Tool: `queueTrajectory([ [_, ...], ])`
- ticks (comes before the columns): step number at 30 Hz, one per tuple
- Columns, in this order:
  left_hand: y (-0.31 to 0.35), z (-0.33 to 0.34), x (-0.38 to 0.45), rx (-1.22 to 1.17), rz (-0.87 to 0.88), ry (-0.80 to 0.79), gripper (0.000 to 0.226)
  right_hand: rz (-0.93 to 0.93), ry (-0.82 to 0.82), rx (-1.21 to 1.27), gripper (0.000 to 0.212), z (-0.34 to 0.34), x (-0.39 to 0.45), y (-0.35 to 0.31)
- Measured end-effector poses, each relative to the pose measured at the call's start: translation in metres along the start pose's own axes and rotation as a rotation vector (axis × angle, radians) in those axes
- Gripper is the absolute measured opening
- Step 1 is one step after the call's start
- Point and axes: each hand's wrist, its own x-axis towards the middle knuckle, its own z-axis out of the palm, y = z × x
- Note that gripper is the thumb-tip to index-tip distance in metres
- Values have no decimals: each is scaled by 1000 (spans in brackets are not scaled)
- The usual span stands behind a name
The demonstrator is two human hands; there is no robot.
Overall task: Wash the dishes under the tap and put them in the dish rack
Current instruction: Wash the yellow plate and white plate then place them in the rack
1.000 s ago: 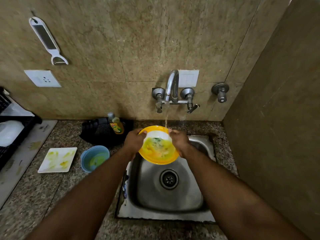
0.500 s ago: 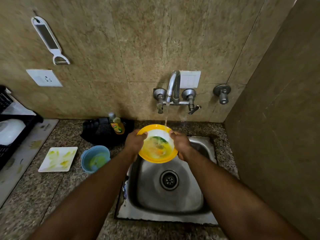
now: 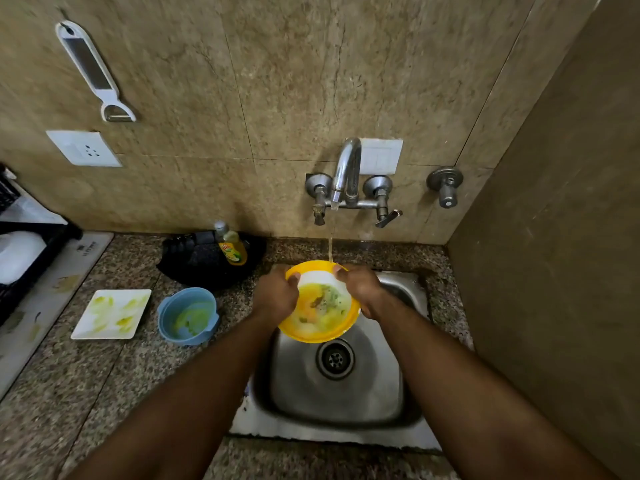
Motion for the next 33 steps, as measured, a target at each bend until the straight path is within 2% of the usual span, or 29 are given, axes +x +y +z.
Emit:
queueTrajectory([
  [5, 18, 24, -16, 331, 225, -43, 62, -9, 144, 106, 30, -1, -5, 16],
  [8, 37, 43, -20, 325, 440, -192, 65, -32, 291, 131, 21, -2, -6, 24],
  [11, 53, 54, -26, 332, 573, -211, 70, -5, 357, 206, 22, -6, -8, 33],
  [14, 54, 58, -15, 332, 406, -179, 69, -12, 449, 139, 32, -10, -11, 41],
  [16, 57, 61, -10, 277, 239, -225, 71, -29, 503, 102, 33, -12, -15, 46],
  [18, 61, 65, -12, 245, 156, -272, 75, -45, 531, 70, 32, -13, -17, 50],
  [25, 54, 78, -31, 281, 187, -321, 77, -5, 639, 61, 35, -12, -19, 55],
  [28, 54, 82, -38, 264, 178, -190, 75, -43, 664, 64, 33, -10, -21, 51],
  [30, 57, 76, -33, 216, 84, -122, 73, -42, 699, 97, 35, -9, -21, 52],
  [32, 53, 68, -22, 92, -13, -38, 61, -36, 741, 174, 34, -11, -21, 55],
  [33, 50, 65, -19, 11, -48, 19, 47, -44, 748, 209, 33, -13, -21, 57],
])
